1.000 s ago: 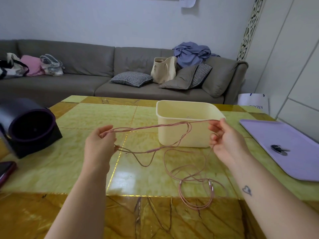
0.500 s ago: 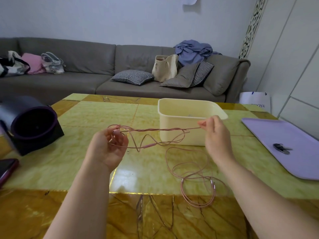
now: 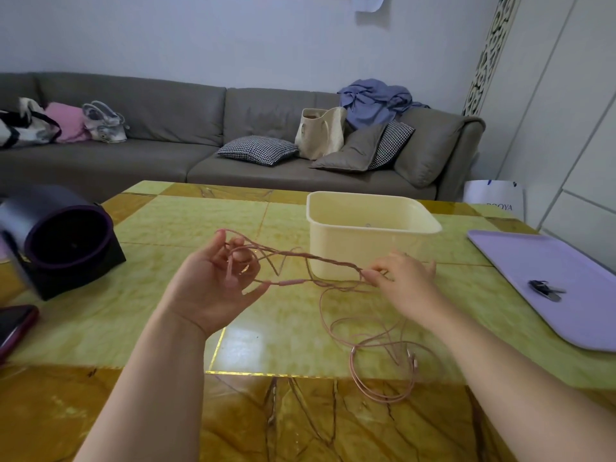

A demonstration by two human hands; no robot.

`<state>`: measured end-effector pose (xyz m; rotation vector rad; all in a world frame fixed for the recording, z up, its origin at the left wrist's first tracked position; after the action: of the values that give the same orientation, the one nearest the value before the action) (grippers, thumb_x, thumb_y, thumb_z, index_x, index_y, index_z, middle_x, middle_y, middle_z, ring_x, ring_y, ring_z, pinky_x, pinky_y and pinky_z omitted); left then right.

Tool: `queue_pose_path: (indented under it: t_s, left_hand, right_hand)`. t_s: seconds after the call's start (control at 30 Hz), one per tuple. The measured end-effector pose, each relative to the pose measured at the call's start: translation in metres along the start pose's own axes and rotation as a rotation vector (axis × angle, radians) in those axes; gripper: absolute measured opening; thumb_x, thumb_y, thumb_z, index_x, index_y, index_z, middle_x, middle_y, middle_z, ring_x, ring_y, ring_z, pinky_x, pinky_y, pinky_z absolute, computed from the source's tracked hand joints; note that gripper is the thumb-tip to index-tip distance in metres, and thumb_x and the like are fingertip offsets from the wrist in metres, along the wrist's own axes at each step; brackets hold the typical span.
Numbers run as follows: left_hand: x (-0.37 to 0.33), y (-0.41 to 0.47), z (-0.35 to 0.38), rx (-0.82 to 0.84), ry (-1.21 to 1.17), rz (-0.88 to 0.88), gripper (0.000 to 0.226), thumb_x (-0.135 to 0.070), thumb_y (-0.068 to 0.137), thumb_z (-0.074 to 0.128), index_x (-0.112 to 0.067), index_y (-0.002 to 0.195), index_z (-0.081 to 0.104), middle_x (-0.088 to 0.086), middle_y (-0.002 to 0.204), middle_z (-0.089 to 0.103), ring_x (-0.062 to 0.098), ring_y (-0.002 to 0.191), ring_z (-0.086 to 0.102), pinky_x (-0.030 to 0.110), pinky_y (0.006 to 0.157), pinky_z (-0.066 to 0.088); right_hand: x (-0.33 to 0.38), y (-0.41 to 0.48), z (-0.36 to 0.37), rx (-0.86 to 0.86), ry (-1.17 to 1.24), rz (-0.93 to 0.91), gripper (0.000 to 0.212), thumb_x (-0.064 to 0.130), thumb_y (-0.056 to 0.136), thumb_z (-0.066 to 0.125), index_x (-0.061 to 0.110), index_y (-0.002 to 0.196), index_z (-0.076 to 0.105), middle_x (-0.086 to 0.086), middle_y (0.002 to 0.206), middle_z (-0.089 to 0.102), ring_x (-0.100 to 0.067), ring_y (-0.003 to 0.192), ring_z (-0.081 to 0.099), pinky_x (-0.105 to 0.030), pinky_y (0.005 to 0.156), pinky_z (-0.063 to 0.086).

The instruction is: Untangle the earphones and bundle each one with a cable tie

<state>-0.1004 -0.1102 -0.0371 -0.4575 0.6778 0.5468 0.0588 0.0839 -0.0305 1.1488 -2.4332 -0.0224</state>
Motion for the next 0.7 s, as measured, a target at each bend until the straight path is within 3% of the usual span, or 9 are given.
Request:
queue_pose_path:
  t_s: [0.07, 0.13, 0.27, 0.37, 0.43, 0.5, 0.57, 0.63, 0.7]
  left_hand:
    - [-0.003, 0.001, -0.006, -0.064, -0.103, 0.027, 0.042, -0.044, 0.097, 0.036, -0.019, 0.070, 0.056, -0.005, 0.064, 0.055, 0.014, 0.071, 0.053, 0.042, 0.092, 0.042]
    - [-0.002, 0.004, -0.013, -0.157, -0.208, 0.057, 0.044, -0.041, 0.100, 0.030, -0.016, 0.080, 0.060, 0.004, 0.079, 0.060, 0.016, 0.077, 0.055, 0.042, 0.092, 0.044]
    - [0.007, 0.008, -0.022, -0.347, -0.271, 0.058, 0.033, -0.028, 0.101, 0.033, -0.017, 0.087, 0.061, 0.006, 0.100, 0.052, 0.017, 0.090, 0.053, 0.043, 0.099, 0.040]
    - [0.010, 0.014, -0.025, -0.387, -0.493, 0.116, 0.024, -0.016, 0.101, 0.035, -0.014, 0.089, 0.056, 0.004, 0.088, 0.050, 0.013, 0.073, 0.053, 0.034, 0.073, 0.051]
    - [0.011, 0.016, -0.027, -0.420, -0.493, 0.132, 0.026, -0.010, 0.100, 0.031, -0.016, 0.093, 0.055, 0.000, 0.077, 0.048, 0.008, 0.057, 0.047, 0.026, 0.058, 0.047]
    - [0.011, 0.018, -0.030, -0.448, -0.256, 0.129, 0.032, -0.004, 0.095, 0.031, -0.021, 0.095, 0.058, -0.005, 0.073, 0.046, 0.005, 0.056, 0.045, 0.021, 0.065, 0.041]
    - [0.010, 0.017, -0.030, -0.470, 0.111, 0.114, 0.027, -0.005, 0.091, 0.037, -0.022, 0.088, 0.058, -0.005, 0.074, 0.048, 0.007, 0.066, 0.051, 0.024, 0.069, 0.037]
    - [0.006, 0.015, -0.026, -0.499, 0.420, 0.131, 0.014, -0.009, 0.088, 0.046, -0.016, 0.088, 0.058, -0.002, 0.086, 0.051, 0.013, 0.083, 0.054, 0.033, 0.077, 0.037]
    - [0.002, 0.011, -0.018, -0.519, 0.613, 0.214, 0.026, -0.006, 0.085, 0.050, -0.014, 0.109, 0.057, 0.001, 0.107, 0.050, 0.018, 0.099, 0.048, 0.034, 0.083, 0.034]
  right_hand:
    - [-0.003, -0.003, -0.009, -0.028, 0.303, 0.036, 0.029, 0.032, 0.097, 0.047, 0.022, 0.078, 0.066, 0.001, 0.085, 0.065, -0.018, 0.084, 0.059, -0.038, 0.089, 0.045]
    - [-0.006, -0.005, -0.020, -0.143, 0.621, 0.121, 0.031, 0.022, 0.098, 0.044, 0.014, 0.074, 0.062, -0.008, 0.080, 0.064, -0.023, 0.076, 0.057, -0.033, 0.075, 0.045]
    - [-0.011, 0.001, -0.022, -0.317, 1.218, 0.298, 0.030, 0.005, 0.091, 0.042, 0.013, 0.063, 0.049, -0.001, 0.069, 0.057, -0.013, 0.065, 0.048, -0.028, 0.069, 0.040]
    - [-0.003, -0.001, -0.020, -0.380, 1.588, 0.385, 0.029, 0.004, 0.090, 0.040, 0.012, 0.063, 0.044, 0.000, 0.063, 0.058, -0.013, 0.057, 0.046, -0.028, 0.065, 0.043]
    - [0.005, -0.001, -0.022, -0.389, 1.779, 0.366, 0.028, 0.003, 0.089, 0.039, 0.012, 0.062, 0.043, 0.000, 0.057, 0.059, -0.016, 0.058, 0.052, -0.027, 0.065, 0.046]
    - [0.015, 0.000, -0.026, -0.325, 1.850, 0.273, 0.027, 0.004, 0.089, 0.038, 0.013, 0.064, 0.042, -0.003, 0.062, 0.064, -0.018, 0.060, 0.060, -0.028, 0.064, 0.050]
    - [0.027, 0.001, -0.033, -0.204, 1.759, 0.139, 0.028, 0.005, 0.090, 0.036, 0.014, 0.064, 0.038, -0.007, 0.073, 0.068, -0.017, 0.054, 0.058, -0.026, 0.059, 0.050]
    - [0.039, 0.002, -0.039, -0.078, 1.526, -0.010, 0.030, 0.007, 0.090, 0.034, 0.015, 0.061, 0.033, -0.010, 0.078, 0.070, -0.014, 0.047, 0.046, -0.023, 0.053, 0.041]
    - [0.051, -0.001, -0.043, 0.012, 1.209, -0.158, 0.027, 0.014, 0.085, 0.036, 0.016, 0.058, 0.032, -0.010, 0.075, 0.071, -0.014, 0.047, 0.032, -0.022, 0.050, 0.030]
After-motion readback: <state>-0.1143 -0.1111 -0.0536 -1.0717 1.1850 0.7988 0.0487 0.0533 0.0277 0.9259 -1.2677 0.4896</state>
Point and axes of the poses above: each hand's wrist, its own y-axis towards the middle knuckle, its own z-axis out of the palm, x = y × z, the point moved 5 cm from there along y, towards the middle knuckle
